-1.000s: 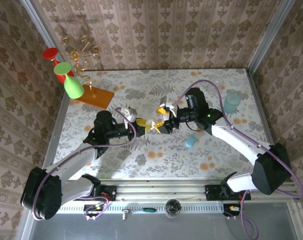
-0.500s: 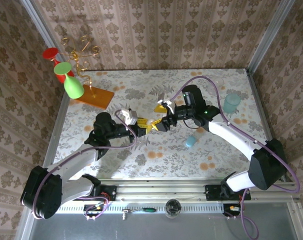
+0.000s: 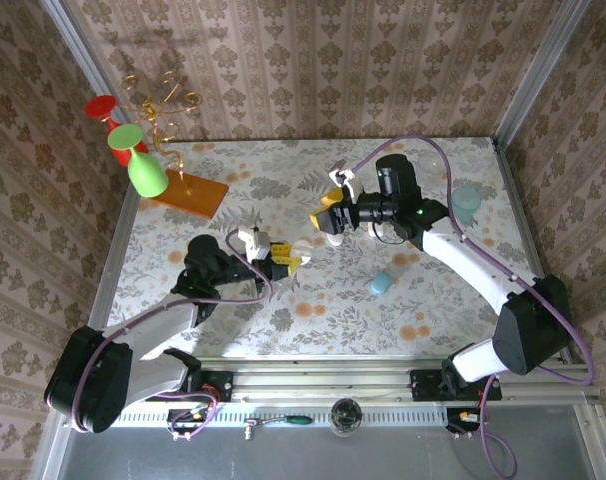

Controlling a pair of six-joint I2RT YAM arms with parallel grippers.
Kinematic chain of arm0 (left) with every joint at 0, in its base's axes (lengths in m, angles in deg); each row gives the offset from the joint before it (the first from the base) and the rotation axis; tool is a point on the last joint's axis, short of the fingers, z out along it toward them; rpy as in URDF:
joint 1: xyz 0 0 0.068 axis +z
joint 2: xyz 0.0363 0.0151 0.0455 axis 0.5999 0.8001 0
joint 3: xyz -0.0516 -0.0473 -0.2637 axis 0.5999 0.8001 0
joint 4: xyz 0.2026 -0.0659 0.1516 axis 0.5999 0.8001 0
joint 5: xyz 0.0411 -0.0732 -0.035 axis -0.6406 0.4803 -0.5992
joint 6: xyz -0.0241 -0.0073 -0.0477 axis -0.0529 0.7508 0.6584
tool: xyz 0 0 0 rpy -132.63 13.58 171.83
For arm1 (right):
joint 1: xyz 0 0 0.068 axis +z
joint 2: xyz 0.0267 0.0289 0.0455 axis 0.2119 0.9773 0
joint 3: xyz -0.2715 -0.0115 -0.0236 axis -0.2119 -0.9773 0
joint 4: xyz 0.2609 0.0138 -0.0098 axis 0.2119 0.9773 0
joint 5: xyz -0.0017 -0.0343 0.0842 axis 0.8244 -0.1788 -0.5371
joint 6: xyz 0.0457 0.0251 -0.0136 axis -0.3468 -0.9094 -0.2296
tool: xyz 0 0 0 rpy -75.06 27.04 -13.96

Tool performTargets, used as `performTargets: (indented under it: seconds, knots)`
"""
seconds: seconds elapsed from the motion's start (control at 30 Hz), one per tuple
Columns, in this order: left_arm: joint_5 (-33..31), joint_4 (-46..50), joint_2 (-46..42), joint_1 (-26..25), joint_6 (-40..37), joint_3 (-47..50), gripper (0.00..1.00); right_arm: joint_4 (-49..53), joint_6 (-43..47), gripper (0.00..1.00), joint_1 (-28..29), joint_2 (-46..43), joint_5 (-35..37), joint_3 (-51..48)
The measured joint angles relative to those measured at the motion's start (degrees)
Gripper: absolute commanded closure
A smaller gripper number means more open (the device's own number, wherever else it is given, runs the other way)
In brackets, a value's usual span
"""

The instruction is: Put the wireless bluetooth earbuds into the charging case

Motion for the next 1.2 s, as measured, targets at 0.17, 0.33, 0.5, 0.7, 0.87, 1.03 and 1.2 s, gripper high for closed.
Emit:
performTargets:
  seconds: [0.17, 0.33, 0.5, 0.7, 0.87, 1.03, 1.2]
  knots:
    - [-0.1, -5.6, 1.0, 5.6, 0.1, 2.2, 0.9, -3.2, -7.6, 0.4, 0.0, 0.0, 4.6, -1.0]
    - [-2.9, -11.4, 1.0, 11.7, 1.9, 3.0, 0.93, -6.9, -16.0, 0.45, 0.7, 1.9, 9.9, -3.1]
    - [-7.2, -18.6, 1.3, 19.4, 7.9, 2.7, 0.95, -7.6, -20.5, 0.5, 4.4, 10.4, 15.5, -2.9]
    - [-12.9, -21.9, 2.9, 26.4, 14.1, -0.3, 0.95, -3.8, -21.9, 0.54, 12.3, 23.5, 22.0, 3.7]
    - [-15.0, -22.9, 2.9, 30.0, 17.1, -2.1, 0.98, -0.5, -21.5, 0.62, 17.5, 32.1, 26.6, 13.5]
    - [-17.0, -22.3, 2.9, 31.8, 18.6, -2.8, 0.99, 4.9, -19.7, 0.66, 20.7, 40.5, 30.0, 24.2]
    - [-17.9, -21.6, 2.9, 31.8, 19.0, -3.3, 0.98, 11.3, -17.4, 0.69, 22.4, 46.6, 33.3, 32.1]
